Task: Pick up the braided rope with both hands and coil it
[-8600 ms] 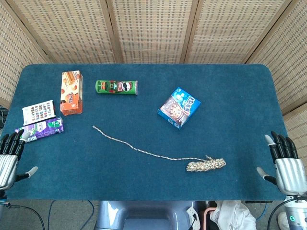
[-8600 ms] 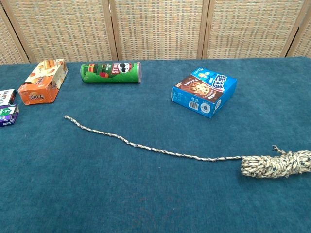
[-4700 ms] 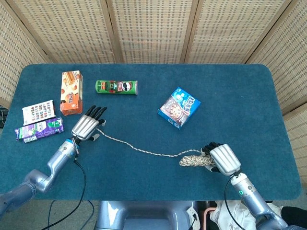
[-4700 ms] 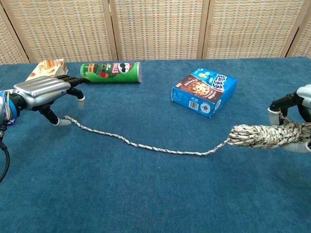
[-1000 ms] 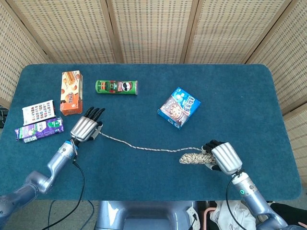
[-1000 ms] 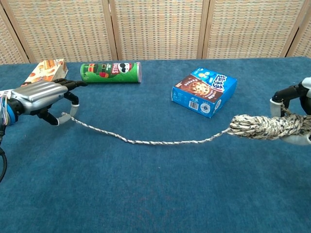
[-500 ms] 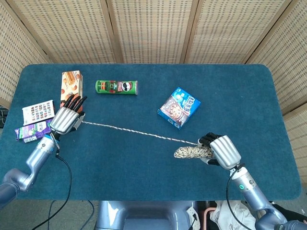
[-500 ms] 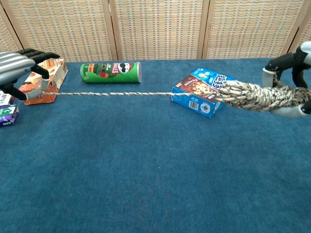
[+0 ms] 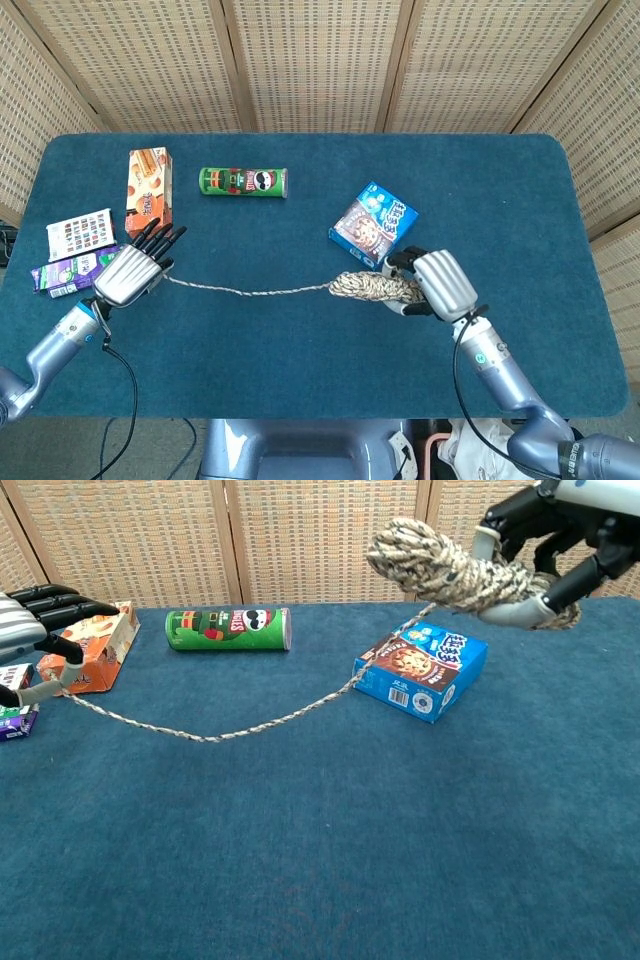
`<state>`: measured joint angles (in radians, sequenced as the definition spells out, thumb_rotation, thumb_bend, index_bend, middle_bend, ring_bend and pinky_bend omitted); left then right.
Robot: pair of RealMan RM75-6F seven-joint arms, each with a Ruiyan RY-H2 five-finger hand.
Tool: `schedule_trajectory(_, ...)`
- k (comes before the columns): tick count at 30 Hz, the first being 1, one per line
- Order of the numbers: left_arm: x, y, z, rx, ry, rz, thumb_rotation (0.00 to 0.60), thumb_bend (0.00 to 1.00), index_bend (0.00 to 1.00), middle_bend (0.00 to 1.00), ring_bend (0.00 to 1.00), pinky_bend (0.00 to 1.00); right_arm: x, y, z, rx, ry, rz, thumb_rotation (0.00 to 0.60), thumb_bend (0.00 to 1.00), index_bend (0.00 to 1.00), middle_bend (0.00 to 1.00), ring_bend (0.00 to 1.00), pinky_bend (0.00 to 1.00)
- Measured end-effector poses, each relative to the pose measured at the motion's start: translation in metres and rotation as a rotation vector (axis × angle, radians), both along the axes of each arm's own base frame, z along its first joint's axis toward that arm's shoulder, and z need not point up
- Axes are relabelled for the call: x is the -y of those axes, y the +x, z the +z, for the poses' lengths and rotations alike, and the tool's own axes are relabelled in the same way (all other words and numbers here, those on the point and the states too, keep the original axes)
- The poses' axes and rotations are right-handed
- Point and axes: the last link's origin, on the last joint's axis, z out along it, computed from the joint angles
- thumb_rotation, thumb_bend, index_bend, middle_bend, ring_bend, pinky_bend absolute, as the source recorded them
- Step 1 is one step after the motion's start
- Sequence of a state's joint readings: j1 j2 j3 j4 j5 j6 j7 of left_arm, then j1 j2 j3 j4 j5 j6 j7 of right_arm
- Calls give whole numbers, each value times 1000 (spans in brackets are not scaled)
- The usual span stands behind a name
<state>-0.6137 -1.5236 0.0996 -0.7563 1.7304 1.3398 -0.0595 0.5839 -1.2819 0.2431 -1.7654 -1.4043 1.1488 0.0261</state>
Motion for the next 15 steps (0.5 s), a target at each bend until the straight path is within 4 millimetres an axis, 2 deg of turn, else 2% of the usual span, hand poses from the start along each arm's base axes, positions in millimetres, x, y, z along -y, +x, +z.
schedule_trajectory(8, 19, 24, -2, 42, -43, -137, 600, 463, 847, 0, 0, 0, 32, 44, -5, -76, -26, -64, 600, 721, 660, 669, 516, 851)
schedule_trajectory(15, 28, 47, 1, 94, -85, -212, 600, 462, 847, 0, 0, 0, 58, 83, -26, -173, -30, -130, 600, 734, 666, 677, 531, 926)
